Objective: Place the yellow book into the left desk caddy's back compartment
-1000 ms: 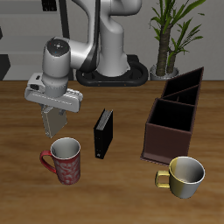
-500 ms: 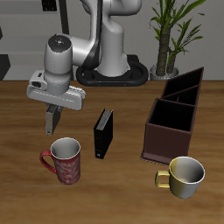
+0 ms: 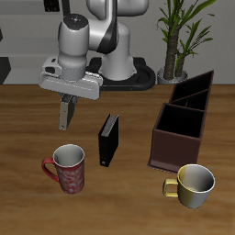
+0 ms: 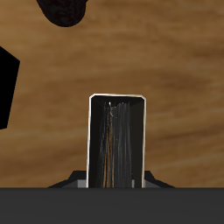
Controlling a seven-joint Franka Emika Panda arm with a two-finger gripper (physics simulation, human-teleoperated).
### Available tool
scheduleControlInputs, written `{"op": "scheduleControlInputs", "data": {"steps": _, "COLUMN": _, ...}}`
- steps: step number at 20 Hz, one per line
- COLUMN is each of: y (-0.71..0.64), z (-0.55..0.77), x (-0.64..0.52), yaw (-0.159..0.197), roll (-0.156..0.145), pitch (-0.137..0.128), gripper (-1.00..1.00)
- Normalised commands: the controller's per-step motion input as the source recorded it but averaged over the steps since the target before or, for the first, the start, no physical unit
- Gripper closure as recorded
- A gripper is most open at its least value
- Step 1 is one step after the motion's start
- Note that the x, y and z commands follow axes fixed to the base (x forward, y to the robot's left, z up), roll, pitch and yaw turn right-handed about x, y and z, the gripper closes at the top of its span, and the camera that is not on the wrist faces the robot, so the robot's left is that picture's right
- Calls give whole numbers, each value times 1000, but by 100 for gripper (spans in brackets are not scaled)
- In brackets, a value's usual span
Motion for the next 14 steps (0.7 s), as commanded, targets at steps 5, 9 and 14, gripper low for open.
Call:
{"op": "scheduleControlInputs", "data": {"steps": 5, "y": 394, "z": 319, "x": -84, "yaw": 16, "roll": -6, "pitch": -49, "gripper": 100}}
{"op": "scheduleControlInputs", "data": {"steps": 9, "y": 258, "z": 318, "x": -186, "yaw": 29, "roll": -12, "pitch": 5, "gripper": 100}}
{"op": "scheduleControlInputs", "data": {"steps": 14, "y": 280, "z": 348, "x": -374, "yaw": -29, "roll": -44, "pitch": -29, "gripper": 100}}
